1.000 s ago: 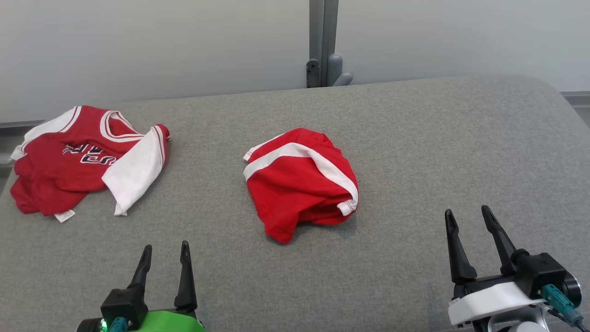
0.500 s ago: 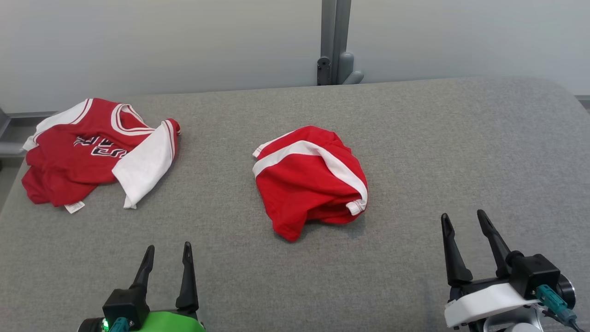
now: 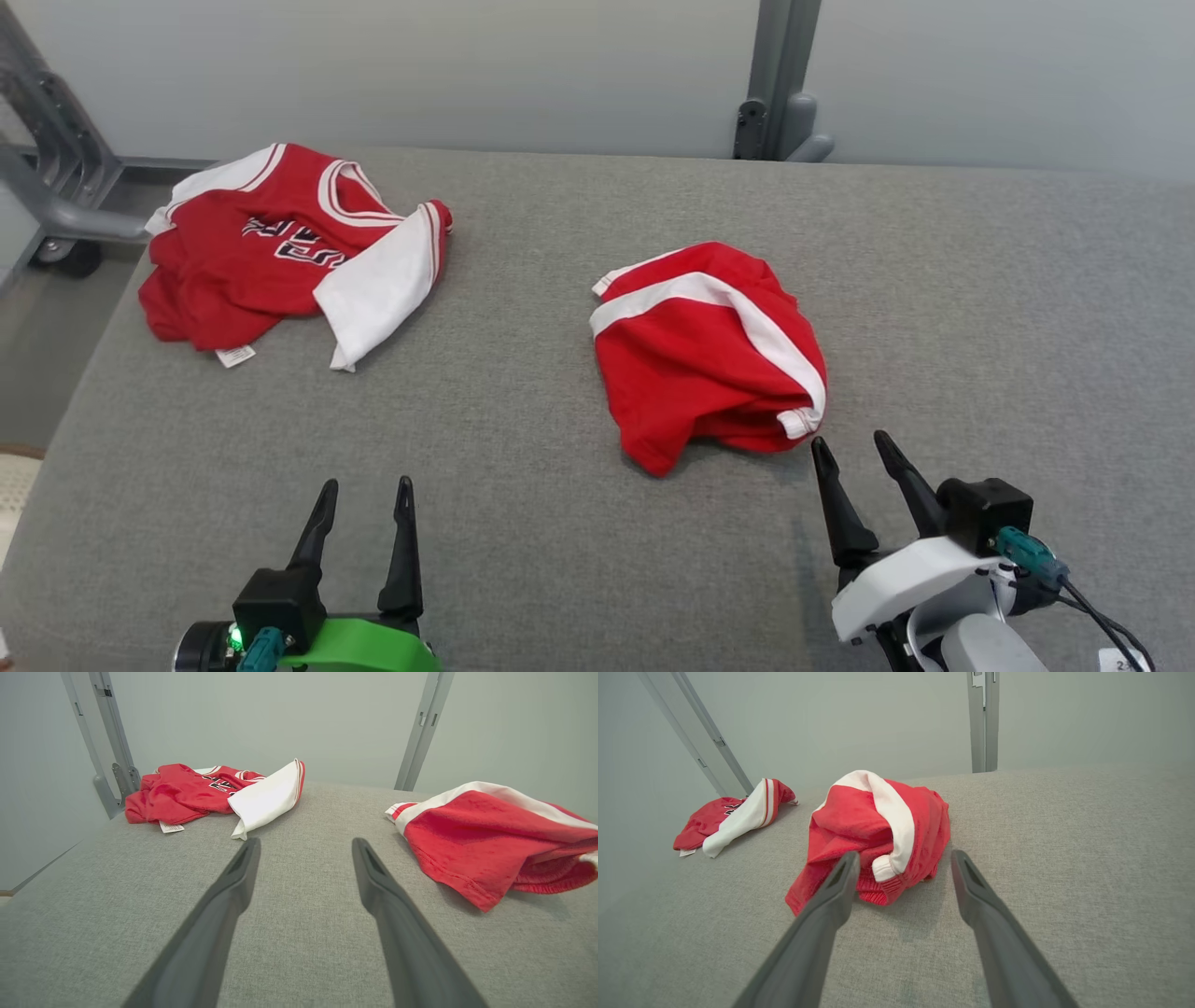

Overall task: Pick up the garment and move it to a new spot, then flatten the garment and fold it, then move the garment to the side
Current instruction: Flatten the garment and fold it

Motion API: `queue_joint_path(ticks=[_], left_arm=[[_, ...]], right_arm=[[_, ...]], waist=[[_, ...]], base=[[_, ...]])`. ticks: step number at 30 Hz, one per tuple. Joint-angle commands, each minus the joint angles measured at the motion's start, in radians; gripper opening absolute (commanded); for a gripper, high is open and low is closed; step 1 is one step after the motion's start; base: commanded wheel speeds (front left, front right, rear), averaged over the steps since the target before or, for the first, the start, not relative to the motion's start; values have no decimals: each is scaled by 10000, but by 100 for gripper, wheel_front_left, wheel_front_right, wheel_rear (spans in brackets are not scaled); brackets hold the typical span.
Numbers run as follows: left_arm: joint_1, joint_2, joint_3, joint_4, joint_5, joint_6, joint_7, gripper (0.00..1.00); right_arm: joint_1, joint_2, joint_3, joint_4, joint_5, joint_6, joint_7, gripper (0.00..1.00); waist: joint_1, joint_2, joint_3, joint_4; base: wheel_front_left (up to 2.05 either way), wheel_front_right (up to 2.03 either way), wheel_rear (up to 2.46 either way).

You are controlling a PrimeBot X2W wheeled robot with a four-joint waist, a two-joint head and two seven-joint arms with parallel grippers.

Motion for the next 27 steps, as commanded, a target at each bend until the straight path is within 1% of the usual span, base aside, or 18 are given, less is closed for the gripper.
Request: queue_joint_path(ticks=[1,6,10,11,12,13,14,15,16,17,18,22,27], left_arm=[[-156,-1,-21,-13,-54,18,3,100],[-192,-1,-112,15,-97,52,3,100],[-214,0,-196,12,-106,37,3,100],[-221,-2,-207,8,-108,38,3,100],[-229,-2,-215,5,-115,34,3,100],[-240,-2,-224,7,-118,40,3,100],[-250,-2,-231,12,-118,49,3,100],[-250,-2,-231,12,-118,49,3,100],[-258,-2,-237,6,-124,62,3,100],[-261,-3,-239,-2,-123,80,3,100],[-253,-3,-227,-17,-129,101,3,100],[-181,-3,-183,-56,-155,150,3,100],[-85,-2,-180,-91,-199,184,3,100]], right_arm=[[-229,-40,9,261,-21,-3,-37,100],[-810,-43,-382,1344,-234,-3,-37,100],[-1252,-43,-754,2154,-432,-3,-37,100],[-1356,-41,-798,2331,-456,-3,-37,89],[-1451,-41,-838,2510,-512,-3,-37,70],[-1536,-45,-879,2670,-585,-3,-37,47],[-1632,-46,-922,2821,-642,-3,-37,40],[-1632,-46,-922,2821,-642,-3,-37,40],[-1718,-49,-980,2932,-754,-3,-37,29],[-1801,-49,-1028,3018,-892,-3,-37,3],[-1874,-43,-1062,3046,-997,-3,-37,0],[-1927,-46,-1169,2700,-1567,-3,-37,0],[-1796,-45,-1092,1730,-2286,-3,-37,0]], waist=[[0,99,261,661],[0,99,396,1261],[0,99,490,1596],[0,99,513,1643],[0,99,538,1682],[0,99,556,1706],[0,99,573,1721],[0,99,573,1721],[0,99,591,1727],[0,99,608,1720],[0,99,622,1695],[0,99,619,1446],[0,99,519,925]], base=[[0,0,0],[0,0,0],[0,0,0],[0,0,0],[0,0,0],[0,0,0],[0,0,0],[0,0,0],[0,0,0],[0,0,0],[0,0,0],[0,0,0],[0,0,0]])
